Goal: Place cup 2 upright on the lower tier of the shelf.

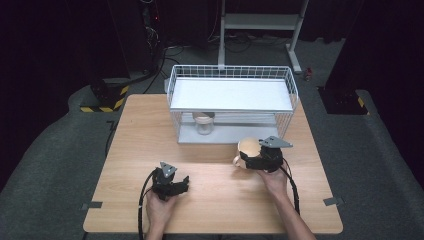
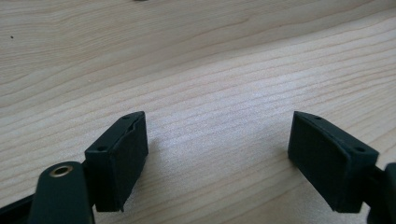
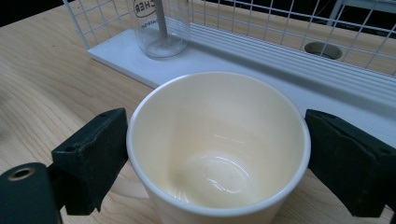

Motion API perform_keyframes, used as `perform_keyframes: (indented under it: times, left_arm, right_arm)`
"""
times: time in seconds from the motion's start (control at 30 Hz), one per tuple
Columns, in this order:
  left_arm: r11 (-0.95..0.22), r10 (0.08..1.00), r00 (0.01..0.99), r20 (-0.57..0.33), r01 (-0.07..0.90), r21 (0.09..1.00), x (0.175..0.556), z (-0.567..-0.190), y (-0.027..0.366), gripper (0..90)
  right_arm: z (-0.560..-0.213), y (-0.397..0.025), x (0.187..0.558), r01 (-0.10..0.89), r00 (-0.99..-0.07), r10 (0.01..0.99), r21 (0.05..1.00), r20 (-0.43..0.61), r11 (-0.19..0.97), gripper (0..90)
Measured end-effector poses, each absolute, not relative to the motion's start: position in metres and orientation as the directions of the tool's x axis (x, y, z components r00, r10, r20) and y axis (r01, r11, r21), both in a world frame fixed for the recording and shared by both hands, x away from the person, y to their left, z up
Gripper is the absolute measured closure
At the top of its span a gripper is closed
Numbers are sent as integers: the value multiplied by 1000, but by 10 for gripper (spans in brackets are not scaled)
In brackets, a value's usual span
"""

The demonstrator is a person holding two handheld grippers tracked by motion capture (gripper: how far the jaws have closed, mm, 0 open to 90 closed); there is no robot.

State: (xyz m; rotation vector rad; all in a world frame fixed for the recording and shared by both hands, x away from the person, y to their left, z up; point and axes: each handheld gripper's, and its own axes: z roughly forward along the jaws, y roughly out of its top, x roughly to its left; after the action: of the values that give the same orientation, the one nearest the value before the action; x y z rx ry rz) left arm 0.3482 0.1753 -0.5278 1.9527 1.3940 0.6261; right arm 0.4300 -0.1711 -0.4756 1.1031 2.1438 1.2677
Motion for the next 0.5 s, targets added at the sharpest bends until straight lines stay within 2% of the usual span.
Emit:
perform_keyframes:
  times: [0.5]
  left_arm:
    - [-223, 947, 320, 11, 636, 739, 348, -528, 175, 204]
  right_arm:
    - [-480, -167, 436, 410, -590, 806, 877, 45, 251, 86]
